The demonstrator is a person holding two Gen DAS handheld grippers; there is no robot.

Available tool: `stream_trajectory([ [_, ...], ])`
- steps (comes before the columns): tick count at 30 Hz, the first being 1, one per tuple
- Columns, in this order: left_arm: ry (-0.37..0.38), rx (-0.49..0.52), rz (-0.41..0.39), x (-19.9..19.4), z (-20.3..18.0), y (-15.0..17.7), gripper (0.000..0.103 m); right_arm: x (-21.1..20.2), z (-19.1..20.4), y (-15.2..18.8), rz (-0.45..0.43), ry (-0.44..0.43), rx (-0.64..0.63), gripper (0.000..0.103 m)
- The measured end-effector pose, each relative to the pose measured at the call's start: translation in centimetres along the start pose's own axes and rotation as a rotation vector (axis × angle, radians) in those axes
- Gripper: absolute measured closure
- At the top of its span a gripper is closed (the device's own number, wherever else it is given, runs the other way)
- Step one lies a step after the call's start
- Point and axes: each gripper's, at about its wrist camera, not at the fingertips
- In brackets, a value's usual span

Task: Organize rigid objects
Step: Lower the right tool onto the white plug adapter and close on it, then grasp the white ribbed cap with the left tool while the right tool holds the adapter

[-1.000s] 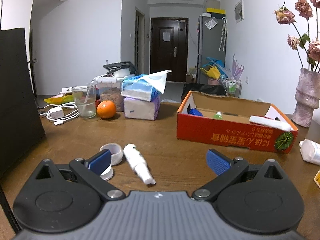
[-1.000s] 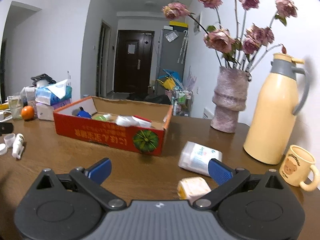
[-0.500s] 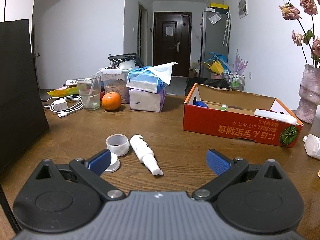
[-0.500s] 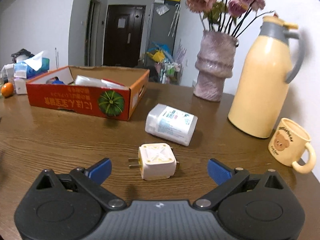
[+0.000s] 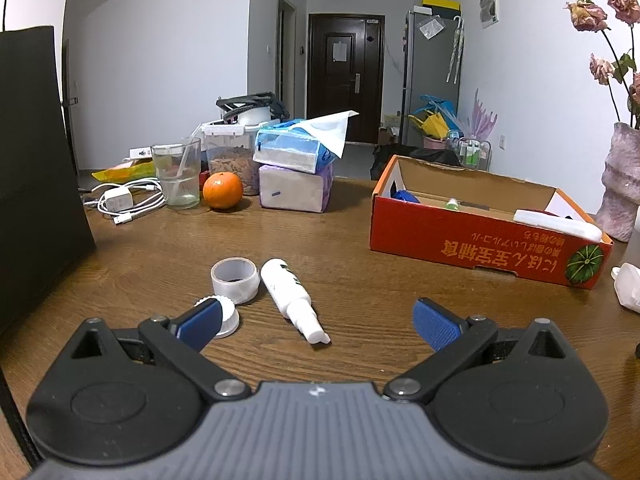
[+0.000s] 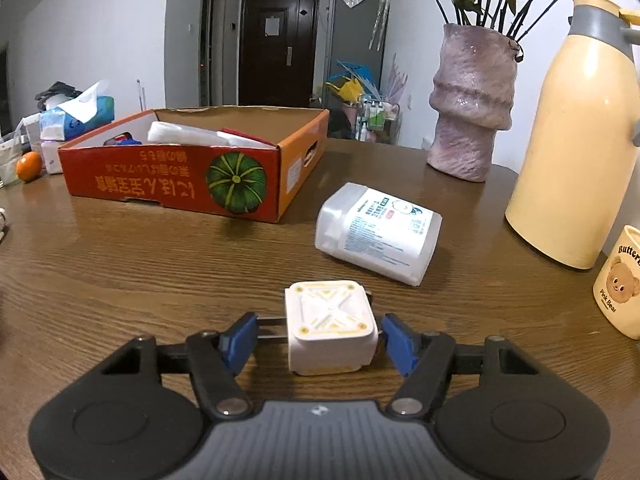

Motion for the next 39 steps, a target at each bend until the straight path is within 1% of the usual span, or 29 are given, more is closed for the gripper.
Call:
stream_trajectory([
  [6, -0.012, -0.013, 0.0, 0.4, 1.3, -0.2, 0.0, -1.4, 0.3, 0.2, -0.062, 0.004, 0.024, 0.037],
  [12, -0.055, -0.026, 0.017, 1.5, 3.9, -0.4, 0.0, -3.0, 1.3, 0.3, -0.125, 0.008, 0.029, 0.037],
  [21, -0.133, -0.033, 0.06, 3.6, 8.3, -0.3, 0.0, -3.9, 2.2, 0.6, -0.159, 0.023, 0.048, 0.037],
  [26, -0.157, -0.013, 0.113, 5.5, 10.2, 0.1, 0.0, -4.1, 2.3, 0.7, -0.167, 0.042, 0.059, 0.037],
  [29, -0.15, -0.007, 0.149, 6.7, 10.9, 0.3, 0.0, -4.1, 2.2, 0.7, -0.169, 0.049, 0.067, 0.036],
  [34, -0.103, 0.022, 0.179, 7.9, 10.6, 0.6, 0.0, -4.0, 2.2, 0.7, -0.17, 0.058, 0.073, 0.036],
  [36, -0.112, 0.041, 0.186, 8.4, 10.3, 0.7, 0.0, -4.0, 2.2, 0.7, -0.17, 0.062, 0.077, 0.036],
  [39, -0.099, 0.053, 0.201, 9.2, 10.0, 0.8, 0.0, -4.0, 2.1, 0.6, -0.171, 0.064, 0.08, 0.037],
])
Point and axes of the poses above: each gripper's, at about its wrist camera, not at the fingertips, and x roughly the way its jaws point, z to its left, y to its underside, and after that the axes turned 6 degrees about -z, right-handed
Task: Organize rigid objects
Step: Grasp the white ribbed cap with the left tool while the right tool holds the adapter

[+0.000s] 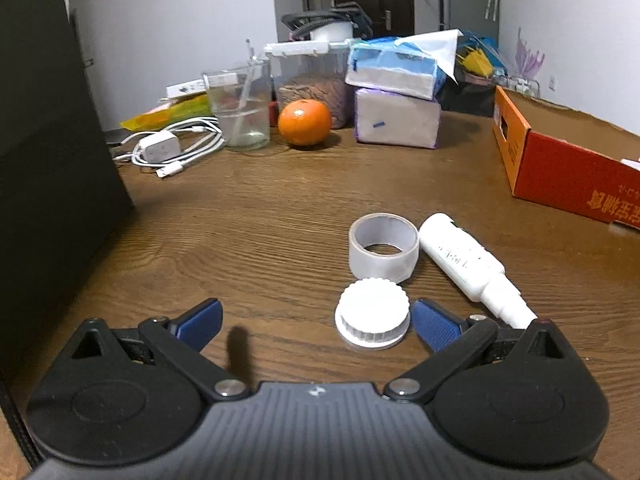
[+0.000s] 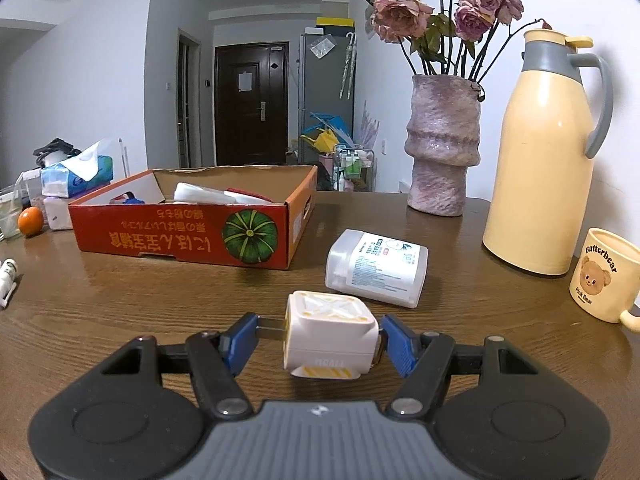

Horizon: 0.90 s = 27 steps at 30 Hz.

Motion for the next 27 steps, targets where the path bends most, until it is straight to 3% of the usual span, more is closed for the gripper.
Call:
stream_trajectory([
  [9, 0.049, -0.051, 0.031, 1.6, 0.6, -0.2, 0.0, 0.0, 0.0, 0.0, 0.003, 0.009, 0.007, 0.037],
  [27, 0.018, -0.075, 0.001, 1.7, 0.4, -0.2, 0.0, 0.1, 0.3, 0.0, 0.004, 0.013, 0.011, 0.036],
])
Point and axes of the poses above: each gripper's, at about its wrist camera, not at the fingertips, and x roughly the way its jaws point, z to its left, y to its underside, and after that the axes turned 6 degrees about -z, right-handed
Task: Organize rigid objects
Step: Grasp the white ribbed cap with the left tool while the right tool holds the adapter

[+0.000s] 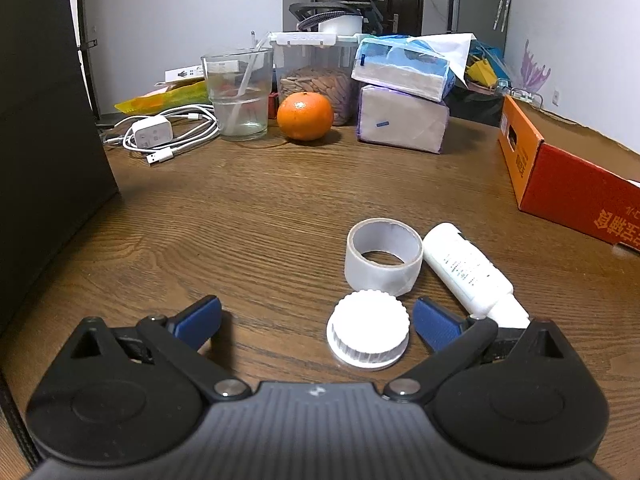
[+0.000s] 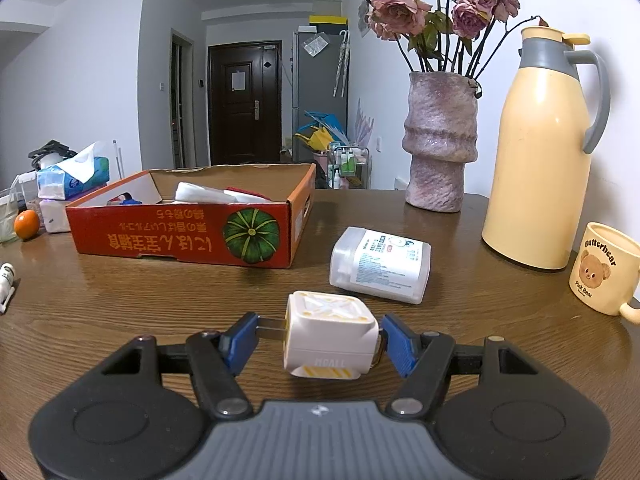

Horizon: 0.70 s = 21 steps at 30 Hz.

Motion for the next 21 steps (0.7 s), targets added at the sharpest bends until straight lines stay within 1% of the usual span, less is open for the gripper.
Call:
stream_trajectory([
  [13, -0.01, 0.008, -0.003, 0.1, -0.1, -0.1, 0.0, 0.1, 0.5, 0.1, -0.002, -0.004, -0.002, 0.036],
  [14, -0.01, 0.009, -0.006, 0.0, -0.1, 0.0, 0.004, 0.1, 0.6, 0.1, -0.002, -0.004, -0.002, 0.036],
  [15, -0.008, 0.009, -0.012, -0.1, -0.1, 0.0, 0.01, 0.0, 0.7, 0.2, -0.003, -0.005, -0.002, 0.036],
  [16, -0.006, 0.01, -0.018, -0.2, -0.1, 0.0, 0.015, 0.0, 0.9, 0.2, -0.004, -0.006, -0.003, 0.036],
  [17, -0.005, 0.011, -0.026, -0.4, -0.1, 0.0, 0.025, 0.0, 1.0, 0.2, -0.004, -0.007, -0.004, 0.036],
  [18, -0.001, 0.011, -0.032, -0.6, -0.1, 0.0, 0.037, -0.1, 1.0, 0.2, -0.005, -0.007, -0.004, 0.036],
  [19, 0.0, 0.012, -0.037, -0.7, -0.1, 0.0, 0.044, -0.1, 0.9, 0.1, -0.006, -0.008, -0.004, 0.036],
  [20, 0.001, 0.014, -0.042, -0.9, -0.2, 0.0, 0.056, -0.2, 1.0, 0.2, -0.007, -0.009, -0.004, 0.036],
  [21, -0.004, 0.013, -0.045, -1.0, -0.3, 0.0, 0.066, -0.2, 1.1, 0.2, -0.007, -0.009, -0.004, 0.036],
])
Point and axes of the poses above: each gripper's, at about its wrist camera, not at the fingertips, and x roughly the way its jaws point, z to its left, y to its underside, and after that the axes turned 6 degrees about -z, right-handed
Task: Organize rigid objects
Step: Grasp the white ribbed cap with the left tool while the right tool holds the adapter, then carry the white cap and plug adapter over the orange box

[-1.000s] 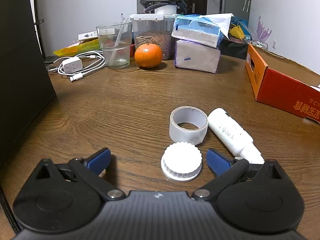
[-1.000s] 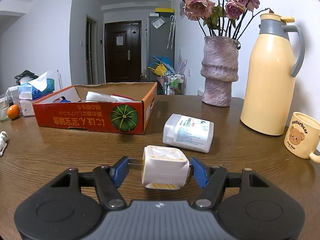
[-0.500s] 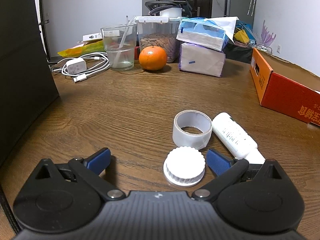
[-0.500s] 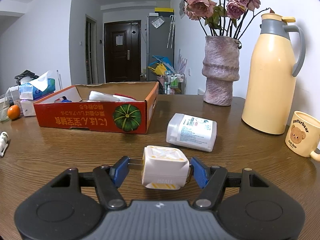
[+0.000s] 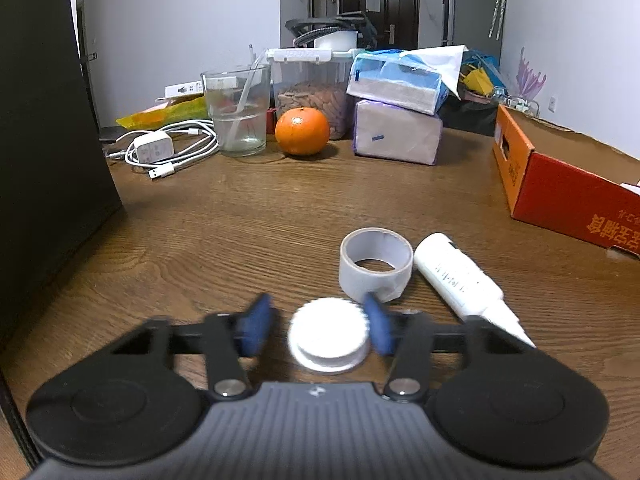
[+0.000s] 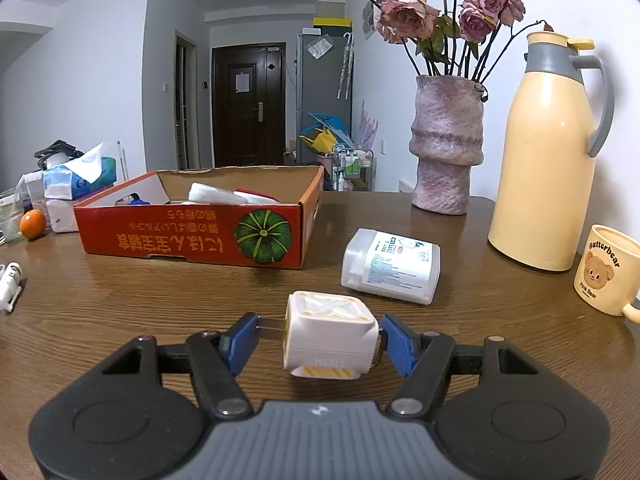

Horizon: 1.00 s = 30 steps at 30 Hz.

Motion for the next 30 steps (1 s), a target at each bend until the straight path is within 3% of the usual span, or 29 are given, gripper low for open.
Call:
stream_trajectory([
  [19, 0.01, -0.018, -0.102, -4.5, -0.5, -0.2, 0.066, -0.9, 0.9, 0.0, -0.021, -0.026, -0.002, 0.036],
  [30, 0.072, 0.0, -0.157, -7.7, -3.0, -0.5, 0.066, -1.8, 2.1, -0.8, -0.056, -0.066, -0.007, 0.036],
])
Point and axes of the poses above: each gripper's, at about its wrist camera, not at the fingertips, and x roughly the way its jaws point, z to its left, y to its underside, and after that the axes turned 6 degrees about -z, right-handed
